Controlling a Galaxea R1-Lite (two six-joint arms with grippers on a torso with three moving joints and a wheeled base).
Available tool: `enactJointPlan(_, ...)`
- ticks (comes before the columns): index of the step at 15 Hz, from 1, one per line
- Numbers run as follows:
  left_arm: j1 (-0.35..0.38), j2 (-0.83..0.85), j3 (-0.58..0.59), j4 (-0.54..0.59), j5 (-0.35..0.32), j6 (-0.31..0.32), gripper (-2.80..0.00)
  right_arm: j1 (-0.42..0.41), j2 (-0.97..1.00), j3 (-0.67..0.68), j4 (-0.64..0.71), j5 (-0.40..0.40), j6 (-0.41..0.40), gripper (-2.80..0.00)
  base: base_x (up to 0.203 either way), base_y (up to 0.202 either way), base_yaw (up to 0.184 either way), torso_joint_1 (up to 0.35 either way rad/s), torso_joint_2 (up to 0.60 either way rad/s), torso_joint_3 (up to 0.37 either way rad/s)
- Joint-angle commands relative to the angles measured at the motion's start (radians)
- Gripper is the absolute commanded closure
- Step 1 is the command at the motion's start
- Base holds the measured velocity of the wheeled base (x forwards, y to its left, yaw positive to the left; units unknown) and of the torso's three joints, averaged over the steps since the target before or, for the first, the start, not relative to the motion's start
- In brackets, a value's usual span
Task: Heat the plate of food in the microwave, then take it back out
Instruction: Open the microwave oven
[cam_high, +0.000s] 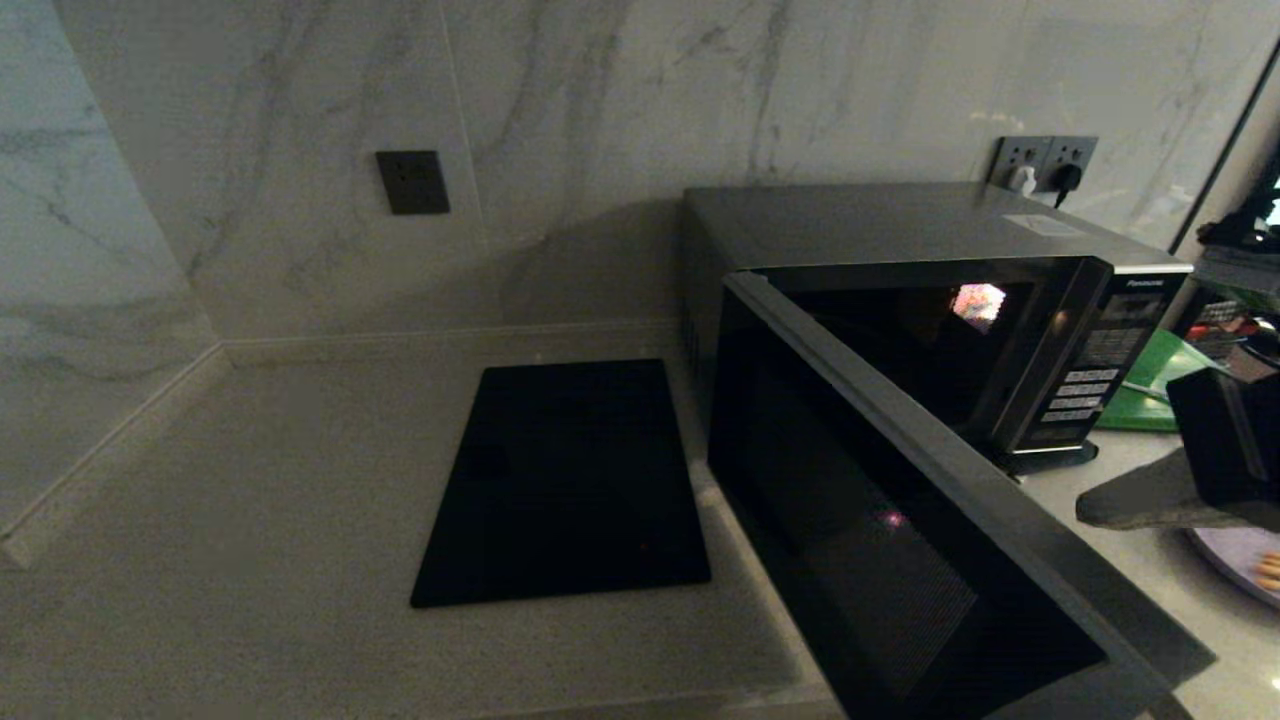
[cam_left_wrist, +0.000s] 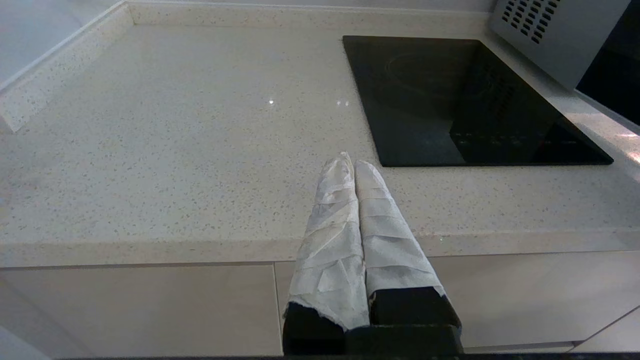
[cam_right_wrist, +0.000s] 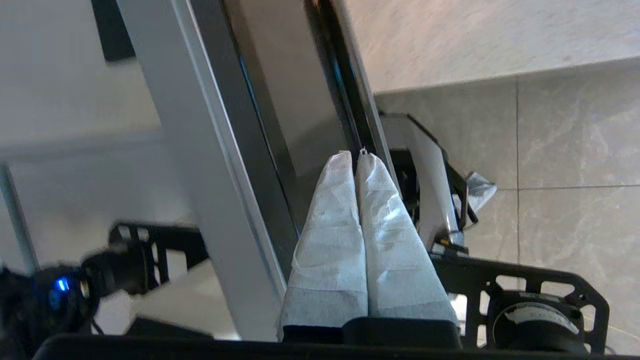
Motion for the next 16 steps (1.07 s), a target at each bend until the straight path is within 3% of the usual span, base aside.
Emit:
enactJointPlan(1, 0.001, 0.001, 0.000, 0.000, 0.000, -0.001, 0.00, 0.036, 0.027, 0.007, 0.002, 0.005, 0.005, 0.00, 0.000, 0.000, 0.000, 0.000, 0.00, 0.000)
enactJointPlan(13, 0.000, 0.001, -0.001, 0.000, 0.000, -0.001, 0.00, 0.154, 0.073, -0.060, -0.052, 0.030, 0.017, 0.00, 0.000, 0.000, 0.000, 0.000, 0.00, 0.000)
enactJointPlan(16, 0.001, 0.001, 0.000, 0.000, 0.000, -0.001, 0.00, 0.170, 0.071, -0.095, -0.044, 0.093, 0.051, 0.00, 0.000, 0.000, 0.000, 0.000, 0.00, 0.000)
